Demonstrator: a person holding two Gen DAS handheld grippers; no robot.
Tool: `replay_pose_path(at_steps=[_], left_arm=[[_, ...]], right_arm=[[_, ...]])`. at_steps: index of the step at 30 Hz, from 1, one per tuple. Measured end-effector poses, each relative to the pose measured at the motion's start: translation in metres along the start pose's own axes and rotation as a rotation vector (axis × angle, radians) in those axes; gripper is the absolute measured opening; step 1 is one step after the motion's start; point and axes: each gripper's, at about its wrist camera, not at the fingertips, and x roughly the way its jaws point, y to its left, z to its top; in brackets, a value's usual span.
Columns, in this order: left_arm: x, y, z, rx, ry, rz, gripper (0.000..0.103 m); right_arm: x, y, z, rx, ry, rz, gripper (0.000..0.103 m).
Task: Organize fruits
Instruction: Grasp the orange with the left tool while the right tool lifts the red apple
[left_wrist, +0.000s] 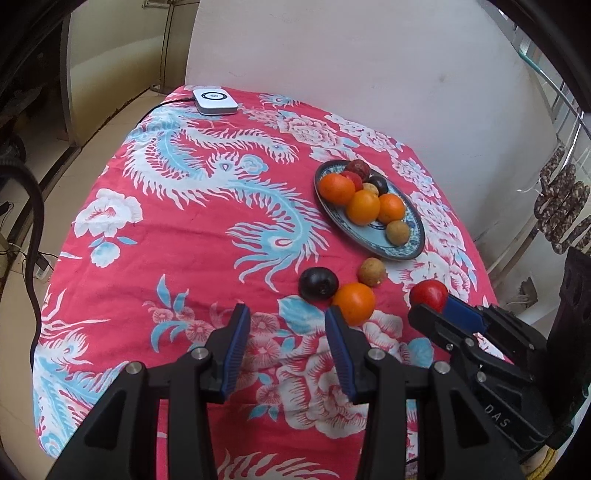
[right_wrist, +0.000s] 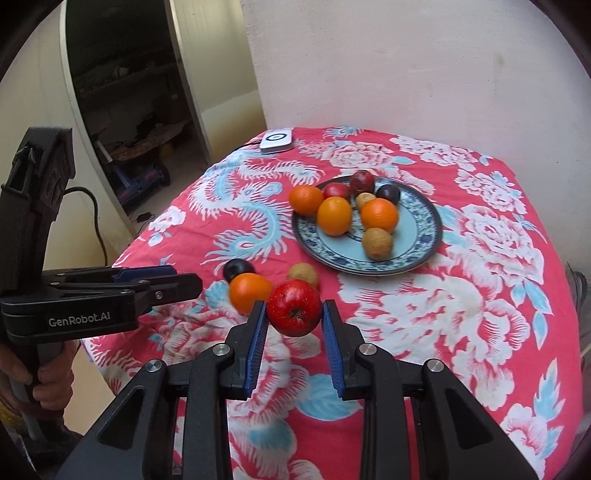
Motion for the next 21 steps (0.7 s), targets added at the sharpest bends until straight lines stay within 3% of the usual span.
replay_pose_path(at_steps=[15, 21], left_arm=[[0.011, -0.034, 0.003, 0.075, 0.044, -0.043, 0.044], [0.019, -0.047, 0.006, 0.093, 0.067, -0.021, 0.044]], right_arm=[[-0.010, -0.025, -0.007, 0.064, -0.038, -0.004, 0.031], [-0.013, -0.033, -0.010, 0.086, -0.051, -0.004, 0.031]])
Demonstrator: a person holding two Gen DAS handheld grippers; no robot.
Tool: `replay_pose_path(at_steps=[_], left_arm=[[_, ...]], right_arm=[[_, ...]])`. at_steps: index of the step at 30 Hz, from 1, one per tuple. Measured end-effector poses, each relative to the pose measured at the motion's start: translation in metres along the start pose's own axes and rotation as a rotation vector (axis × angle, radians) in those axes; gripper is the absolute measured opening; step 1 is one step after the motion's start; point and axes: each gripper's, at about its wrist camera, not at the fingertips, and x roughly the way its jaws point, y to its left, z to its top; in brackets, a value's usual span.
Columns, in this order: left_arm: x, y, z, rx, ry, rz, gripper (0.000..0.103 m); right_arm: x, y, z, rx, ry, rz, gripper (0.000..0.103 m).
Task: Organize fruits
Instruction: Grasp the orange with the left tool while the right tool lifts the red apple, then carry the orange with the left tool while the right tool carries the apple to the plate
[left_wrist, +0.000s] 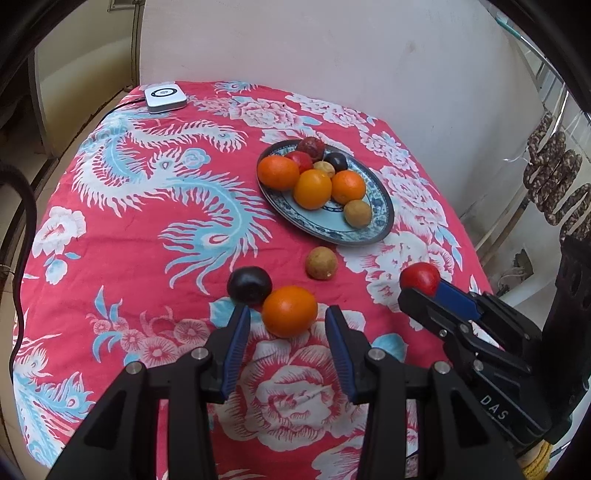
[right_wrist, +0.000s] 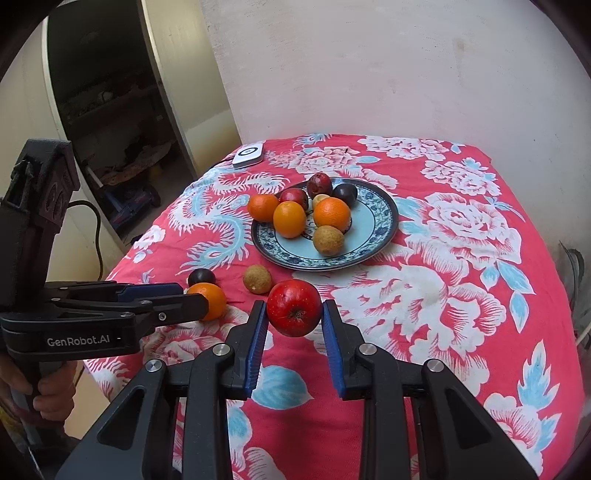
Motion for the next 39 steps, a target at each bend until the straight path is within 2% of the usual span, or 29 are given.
replay_pose_path(at_steps=[9, 17, 19, 27, 39], left_arm=[[0.017, -0.008, 0.000, 0.006, 0.060, 0.045, 0.044], [0.020, -0.009, 0.003, -0.012, 0.047, 0.064, 0.044], [0.020, -0.007, 0.003, -0.018, 0.042, 0.070, 0.037], [0.016, -0.002, 0.001, -0.039, 0.031, 0.046, 0.036], [0.002, -0.009, 0.006, 0.007, -0.033, 0.034, 0.036]], right_arm=[[-0.002, -0.008, -0.005, 0.020, -0.014, 0.004, 0.031], [-0.004, -0.014, -0.008, 0.029, -0.026, 0.009, 0.031], [-0.004, -0.015, -0.009, 0.032, -0.027, 0.012, 0.031], [-0.004, -0.016, -0.011, 0.035, -0.028, 0.016, 0.031], [-0.002, -0.019, -0.006, 0.028, -0.029, 0.009, 0.031]])
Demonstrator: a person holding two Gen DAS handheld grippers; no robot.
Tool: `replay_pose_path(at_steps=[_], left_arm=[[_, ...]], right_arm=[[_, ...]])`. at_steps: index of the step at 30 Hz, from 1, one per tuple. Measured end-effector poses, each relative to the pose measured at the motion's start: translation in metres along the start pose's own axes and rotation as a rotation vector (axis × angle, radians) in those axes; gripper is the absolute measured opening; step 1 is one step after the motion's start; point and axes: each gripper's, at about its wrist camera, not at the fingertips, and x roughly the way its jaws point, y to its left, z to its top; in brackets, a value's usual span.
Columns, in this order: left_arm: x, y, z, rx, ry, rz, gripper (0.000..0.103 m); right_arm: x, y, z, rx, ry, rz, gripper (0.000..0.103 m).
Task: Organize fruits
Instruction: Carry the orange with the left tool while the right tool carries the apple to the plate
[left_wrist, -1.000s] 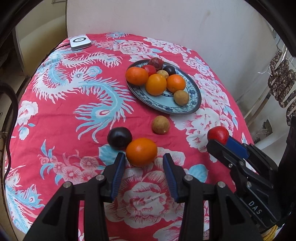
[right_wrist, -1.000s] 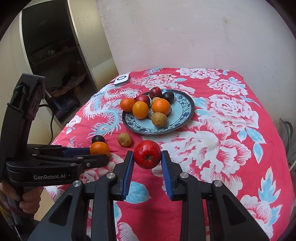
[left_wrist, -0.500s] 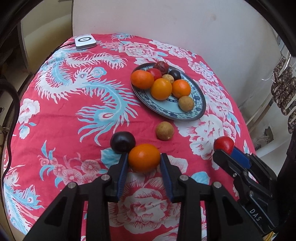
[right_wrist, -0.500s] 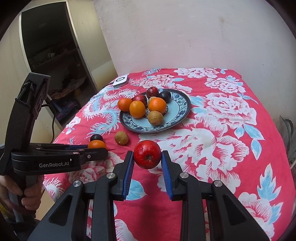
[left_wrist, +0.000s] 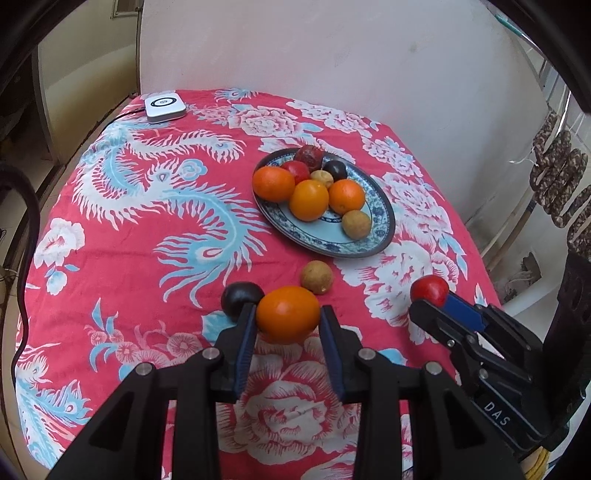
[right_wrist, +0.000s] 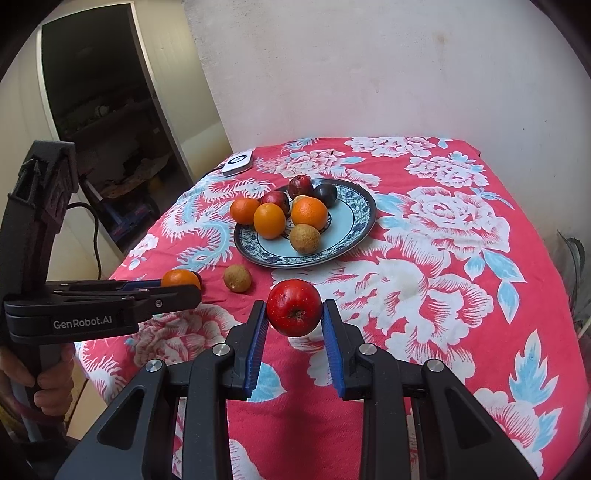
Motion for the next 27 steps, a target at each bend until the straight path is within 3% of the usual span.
replay_pose_path(at_steps=[27], left_arm=[[0.030, -0.018, 0.046, 0.054, -0.071, 0.002, 0.036]], right_arm=[[0.032, -0.023, 0.055, -0.015, 0.012, -0.059, 0.031]])
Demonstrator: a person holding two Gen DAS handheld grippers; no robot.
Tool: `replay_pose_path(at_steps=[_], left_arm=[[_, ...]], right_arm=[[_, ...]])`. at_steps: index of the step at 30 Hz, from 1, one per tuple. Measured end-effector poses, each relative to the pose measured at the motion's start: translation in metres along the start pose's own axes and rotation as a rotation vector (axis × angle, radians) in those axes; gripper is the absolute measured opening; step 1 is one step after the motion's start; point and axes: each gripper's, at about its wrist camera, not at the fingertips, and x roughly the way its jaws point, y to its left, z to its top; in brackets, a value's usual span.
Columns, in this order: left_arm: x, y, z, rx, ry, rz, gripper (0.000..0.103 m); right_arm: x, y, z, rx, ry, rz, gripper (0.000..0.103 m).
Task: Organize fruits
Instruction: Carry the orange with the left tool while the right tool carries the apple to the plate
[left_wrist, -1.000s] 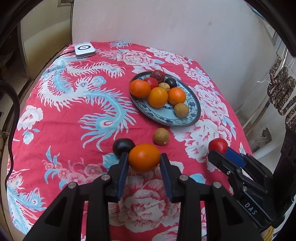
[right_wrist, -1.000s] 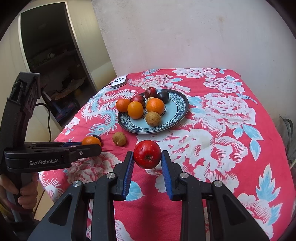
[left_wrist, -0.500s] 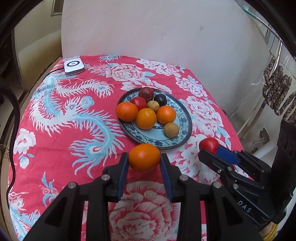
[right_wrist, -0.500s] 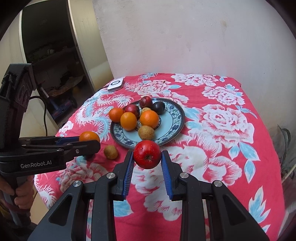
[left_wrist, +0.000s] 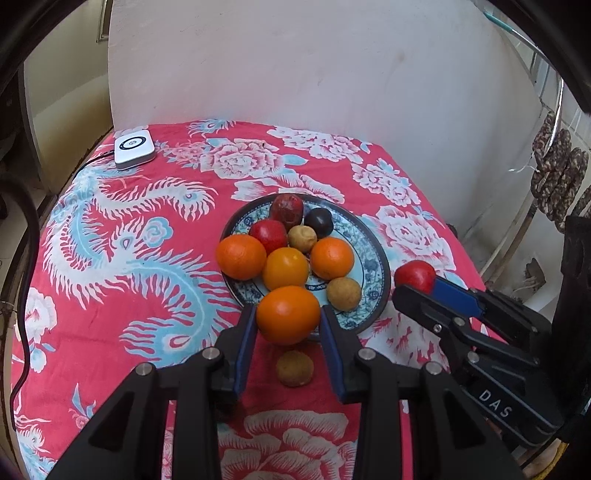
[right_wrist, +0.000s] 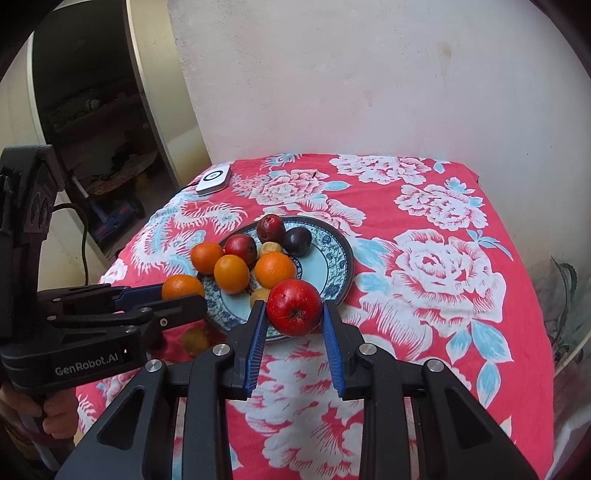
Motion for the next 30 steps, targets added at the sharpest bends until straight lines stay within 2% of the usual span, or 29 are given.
replay_pose_path(at_steps=[10, 23, 26, 30], left_arm=[[0.011, 0.000, -0.001, 0.007, 0.000, 0.003, 0.036], [0.013, -0.002, -0.001, 0.016, -0.002, -0.006, 0.036], [0.012, -0.003, -0.001, 0.017, 0.000, -0.009, 0.036], [0.011, -0.003, -0.002, 0.016, 0.001, -0.017, 0.036]], right_arm=[[0.026, -0.004, 0.004, 0.011, 0.040, -0.017, 0.031], [0.029, -0.001, 0.005, -0.002, 0.033, -0.013, 0.031], [0.028, -0.001, 0.005, 0.001, 0.029, -0.011, 0.038], [0.027, 0.000, 0.005, 0.000, 0.023, -0.014, 0.039]])
